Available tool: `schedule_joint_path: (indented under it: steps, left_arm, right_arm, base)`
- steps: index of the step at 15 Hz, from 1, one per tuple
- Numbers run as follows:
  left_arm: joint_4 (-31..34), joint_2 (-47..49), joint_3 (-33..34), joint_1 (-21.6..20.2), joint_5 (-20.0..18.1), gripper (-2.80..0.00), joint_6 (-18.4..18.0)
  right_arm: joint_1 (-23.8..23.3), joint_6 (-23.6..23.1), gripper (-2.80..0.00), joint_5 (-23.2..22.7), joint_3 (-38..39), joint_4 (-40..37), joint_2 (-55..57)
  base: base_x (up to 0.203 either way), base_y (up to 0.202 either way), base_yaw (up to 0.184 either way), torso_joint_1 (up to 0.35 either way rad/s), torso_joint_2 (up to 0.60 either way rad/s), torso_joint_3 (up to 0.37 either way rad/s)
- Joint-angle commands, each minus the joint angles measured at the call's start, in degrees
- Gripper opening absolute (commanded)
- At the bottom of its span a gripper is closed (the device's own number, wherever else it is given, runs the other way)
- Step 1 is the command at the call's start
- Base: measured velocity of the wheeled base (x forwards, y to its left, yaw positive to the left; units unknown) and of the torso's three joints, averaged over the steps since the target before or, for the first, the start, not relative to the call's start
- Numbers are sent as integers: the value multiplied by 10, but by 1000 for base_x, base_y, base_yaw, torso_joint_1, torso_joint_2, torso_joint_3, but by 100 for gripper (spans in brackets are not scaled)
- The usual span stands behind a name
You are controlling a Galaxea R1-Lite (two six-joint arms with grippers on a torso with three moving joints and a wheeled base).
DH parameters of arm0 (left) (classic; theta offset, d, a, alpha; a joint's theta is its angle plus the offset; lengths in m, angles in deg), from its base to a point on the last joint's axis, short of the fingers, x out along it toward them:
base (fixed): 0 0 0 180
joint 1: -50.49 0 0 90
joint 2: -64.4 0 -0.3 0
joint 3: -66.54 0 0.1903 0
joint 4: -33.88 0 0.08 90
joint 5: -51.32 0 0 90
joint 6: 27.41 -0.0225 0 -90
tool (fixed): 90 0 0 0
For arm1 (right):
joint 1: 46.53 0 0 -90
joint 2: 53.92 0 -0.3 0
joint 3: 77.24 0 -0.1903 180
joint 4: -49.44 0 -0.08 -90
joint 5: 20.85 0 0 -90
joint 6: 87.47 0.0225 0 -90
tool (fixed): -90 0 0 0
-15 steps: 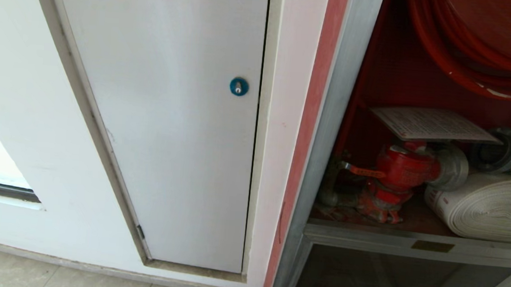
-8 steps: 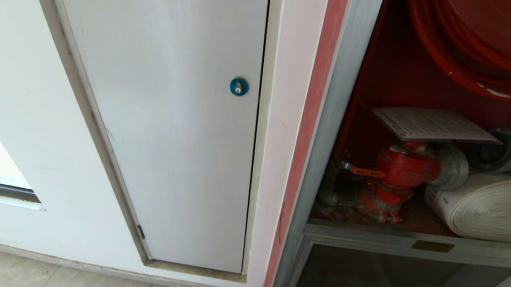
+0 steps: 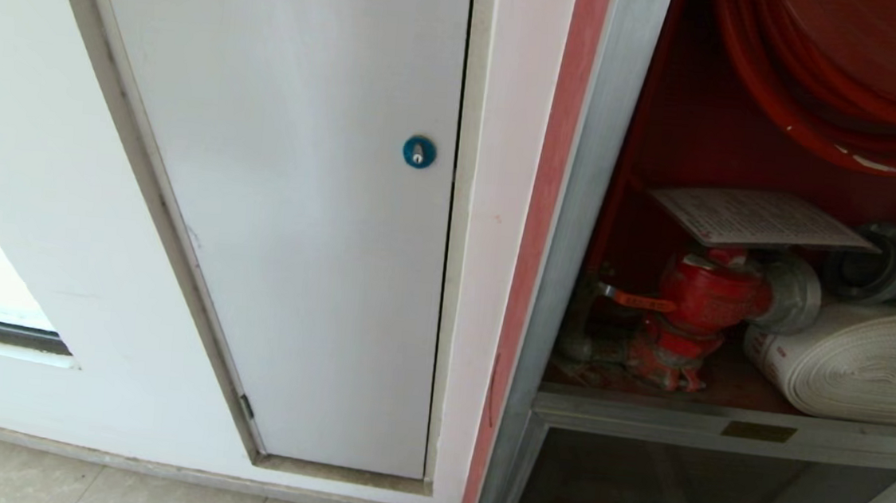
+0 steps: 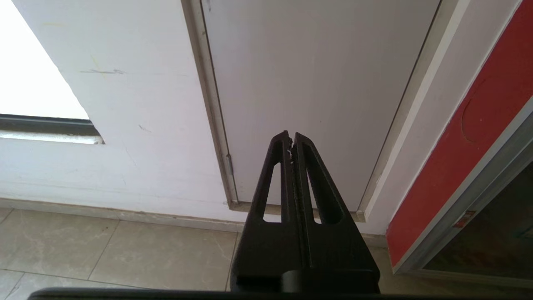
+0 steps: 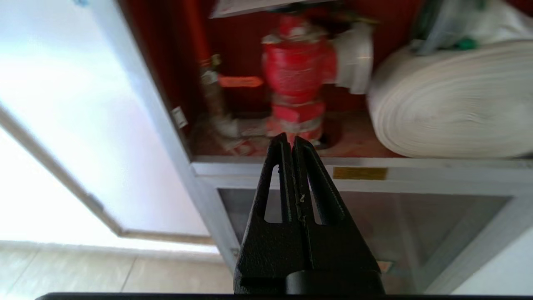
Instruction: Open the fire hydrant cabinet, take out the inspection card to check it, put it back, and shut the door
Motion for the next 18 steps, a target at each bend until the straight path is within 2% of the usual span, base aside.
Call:
schedule_joint_path:
  steps: [1, 5, 11, 15, 18]
  left_arm:
    - [0, 1, 3, 0, 0, -280, 0]
    - [0, 1, 3, 0, 0, -280, 0]
    - [0, 1, 3, 0, 0, -280, 0]
    - [0, 1, 3, 0, 0, -280, 0]
    - [0, 1, 3, 0, 0, -280, 0]
  right_arm:
    - [-18, 17, -280, 0, 4, 0, -23]
    - [-21, 25, -280, 0, 20, -2, -74]
    - [-22, 23, -280, -1, 101, -2, -182]
    - [-20, 8, -280, -5, 186, 0, -251]
    - [-20, -17, -280, -3, 230, 6, -255]
  base:
    - [0, 0, 0, 0, 0, 0]
    - [0, 0, 0, 0, 0, 0]
    - [0, 0, 0, 0, 0, 0]
    - [0, 0, 0, 0, 0, 0]
    - [0, 0, 0, 0, 0, 0]
